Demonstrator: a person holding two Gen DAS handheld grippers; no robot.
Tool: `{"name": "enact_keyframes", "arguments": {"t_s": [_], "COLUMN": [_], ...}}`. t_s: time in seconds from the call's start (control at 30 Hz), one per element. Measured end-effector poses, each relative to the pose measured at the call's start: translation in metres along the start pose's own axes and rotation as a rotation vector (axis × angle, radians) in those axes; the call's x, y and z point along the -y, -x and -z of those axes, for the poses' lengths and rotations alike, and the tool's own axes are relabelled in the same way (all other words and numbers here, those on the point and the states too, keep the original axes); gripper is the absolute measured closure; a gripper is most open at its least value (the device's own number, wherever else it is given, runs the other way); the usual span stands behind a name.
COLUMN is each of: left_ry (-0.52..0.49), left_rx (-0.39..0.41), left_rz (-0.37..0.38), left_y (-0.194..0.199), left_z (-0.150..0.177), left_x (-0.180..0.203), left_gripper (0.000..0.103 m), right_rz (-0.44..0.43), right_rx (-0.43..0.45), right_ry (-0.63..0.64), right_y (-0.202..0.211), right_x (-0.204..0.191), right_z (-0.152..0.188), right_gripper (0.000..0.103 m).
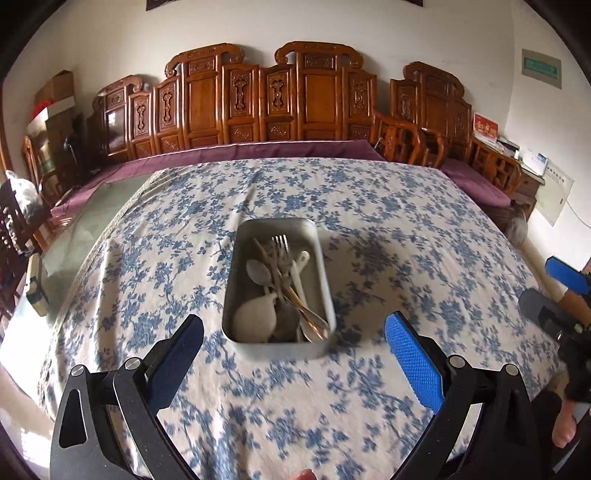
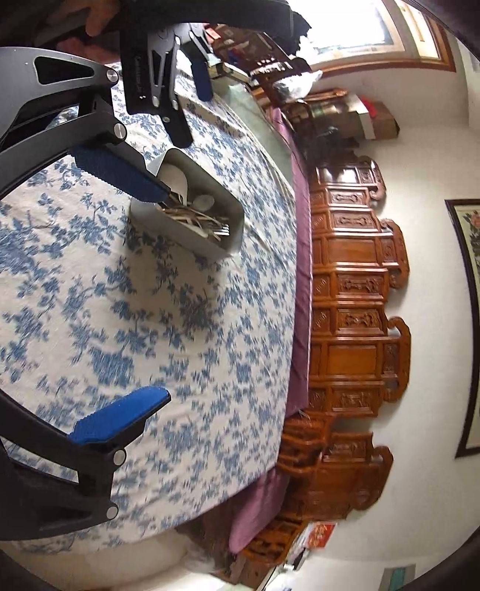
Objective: Organize utensils
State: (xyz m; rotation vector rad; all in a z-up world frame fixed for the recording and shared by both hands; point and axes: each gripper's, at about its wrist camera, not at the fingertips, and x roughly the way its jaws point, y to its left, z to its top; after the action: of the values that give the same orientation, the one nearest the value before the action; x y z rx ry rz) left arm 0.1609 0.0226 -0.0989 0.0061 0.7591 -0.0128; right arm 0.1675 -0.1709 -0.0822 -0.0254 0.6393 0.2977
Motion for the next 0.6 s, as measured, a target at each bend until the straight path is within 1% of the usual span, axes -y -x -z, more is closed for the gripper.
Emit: {"name": "enact_keyframes", "arguments": {"t_s": [0.2, 0.37, 0.6], "left_ry": [-0.026, -0.023, -0.025], "left_rx": [0.033, 0.100, 0.188], "left_rz": [0.009, 0.019, 0.009], "left_y": [0.031, 0.069, 0.121], "left_z": [-0.002, -0.014, -0.025], "left_x": [0.017, 0.028, 0.036], "left_gripper": [0.008, 0.008, 0.008], "right_rz": [0.037, 0.061, 0.075], "right_rx": [0.057, 0.129, 0.239], "right_ry": [-0.029, -0.027, -0.012], "right_y": [0.040, 0.075, 0.124], "right_x": [0.016, 0.017, 0.013], "right_z": [-0.001, -0.012, -0.026], "right_gripper": [0.003, 0.003, 0.003]}}
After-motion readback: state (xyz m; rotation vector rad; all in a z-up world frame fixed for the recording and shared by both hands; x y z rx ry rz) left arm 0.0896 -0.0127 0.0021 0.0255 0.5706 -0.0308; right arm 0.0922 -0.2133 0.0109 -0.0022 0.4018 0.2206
